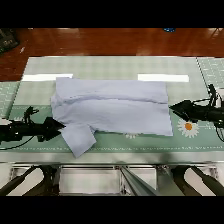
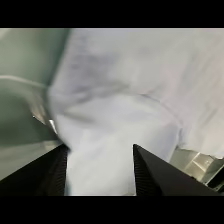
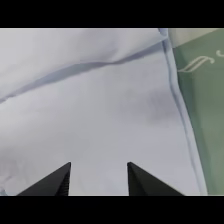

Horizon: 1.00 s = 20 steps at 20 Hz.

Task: Fold the shirts.

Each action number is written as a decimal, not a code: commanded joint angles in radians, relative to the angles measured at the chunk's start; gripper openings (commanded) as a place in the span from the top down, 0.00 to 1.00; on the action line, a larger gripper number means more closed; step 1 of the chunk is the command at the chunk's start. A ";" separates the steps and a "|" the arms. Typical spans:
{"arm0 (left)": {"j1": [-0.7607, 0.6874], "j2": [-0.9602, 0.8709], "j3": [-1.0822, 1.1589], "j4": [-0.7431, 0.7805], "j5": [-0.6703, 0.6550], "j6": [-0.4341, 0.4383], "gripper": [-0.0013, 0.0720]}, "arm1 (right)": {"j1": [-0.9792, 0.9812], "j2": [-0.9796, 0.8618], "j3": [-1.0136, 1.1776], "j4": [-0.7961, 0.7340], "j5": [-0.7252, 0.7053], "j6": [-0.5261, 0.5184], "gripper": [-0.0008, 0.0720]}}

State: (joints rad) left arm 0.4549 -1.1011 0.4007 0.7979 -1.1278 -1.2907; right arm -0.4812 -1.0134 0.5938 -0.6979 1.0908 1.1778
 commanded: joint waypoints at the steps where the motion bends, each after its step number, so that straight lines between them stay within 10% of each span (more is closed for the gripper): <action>1: -0.108 -0.031 -0.013 -0.031 0.097 -0.005 0.31 | -0.097 0.003 0.035 0.014 0.020 -0.001 0.42; 3: -0.111 -0.044 0.005 -0.031 0.095 -0.022 0.51 | -0.227 0.003 0.056 -0.098 0.021 0.034 0.42; 5: -0.112 -0.044 0.021 -0.029 0.086 -0.001 0.96 | -0.327 0.001 0.043 -0.295 0.077 0.095 0.42; 7: -0.111 -0.044 0.037 -0.028 0.079 0.020 0.96 | -0.336 0.001 -0.021 -0.437 0.103 0.219 0.42; 20: -0.112 -0.044 0.057 -0.028 0.050 0.027 0.96 | 0.010 -0.182 -0.121 -0.229 0.019 0.171 0.42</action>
State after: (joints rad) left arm 0.3439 -1.1446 0.4568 0.7700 -1.0737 -1.2644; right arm -0.5411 -1.1282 0.4763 -0.9928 1.1934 1.3643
